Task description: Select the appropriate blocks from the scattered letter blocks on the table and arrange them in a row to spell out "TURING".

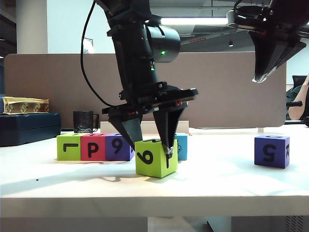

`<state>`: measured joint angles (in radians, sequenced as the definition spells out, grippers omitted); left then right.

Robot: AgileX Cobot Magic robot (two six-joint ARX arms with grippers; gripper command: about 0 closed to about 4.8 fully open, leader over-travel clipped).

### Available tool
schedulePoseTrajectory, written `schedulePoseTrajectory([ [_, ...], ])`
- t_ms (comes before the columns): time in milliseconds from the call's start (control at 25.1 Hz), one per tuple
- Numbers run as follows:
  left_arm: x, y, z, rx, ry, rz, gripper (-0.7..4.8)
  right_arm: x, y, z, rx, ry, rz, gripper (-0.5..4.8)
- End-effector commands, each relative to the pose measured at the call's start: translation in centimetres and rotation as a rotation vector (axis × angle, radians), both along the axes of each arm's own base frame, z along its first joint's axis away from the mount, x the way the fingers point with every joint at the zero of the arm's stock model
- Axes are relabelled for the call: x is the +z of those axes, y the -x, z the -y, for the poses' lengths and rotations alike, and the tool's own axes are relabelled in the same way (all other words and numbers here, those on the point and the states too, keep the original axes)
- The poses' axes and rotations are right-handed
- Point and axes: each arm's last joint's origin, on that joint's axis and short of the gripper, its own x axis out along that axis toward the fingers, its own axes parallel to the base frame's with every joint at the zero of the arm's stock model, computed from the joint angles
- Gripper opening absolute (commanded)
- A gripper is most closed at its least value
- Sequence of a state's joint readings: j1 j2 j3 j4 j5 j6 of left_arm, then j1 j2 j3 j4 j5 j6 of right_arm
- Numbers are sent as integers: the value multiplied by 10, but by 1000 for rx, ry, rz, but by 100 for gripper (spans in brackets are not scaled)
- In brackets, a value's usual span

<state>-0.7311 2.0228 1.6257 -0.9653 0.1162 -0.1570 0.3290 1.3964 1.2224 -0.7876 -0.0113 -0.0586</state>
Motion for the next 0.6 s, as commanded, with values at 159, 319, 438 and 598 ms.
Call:
schedulePoseTrajectory([
  [159,50,-3,14,7,124,33,268,2,1,1,-5,12,6,-1],
  [319,62,-9,21,51,205,95,268,1,2,3,-34,62,-1,-1],
  [438,67,-17,29,123,306,155,268,0,3,6,-61,168,14,-1],
  [598,68,-25,42,213,397,236,268,0,3,6,-56,173,14,-1],
])
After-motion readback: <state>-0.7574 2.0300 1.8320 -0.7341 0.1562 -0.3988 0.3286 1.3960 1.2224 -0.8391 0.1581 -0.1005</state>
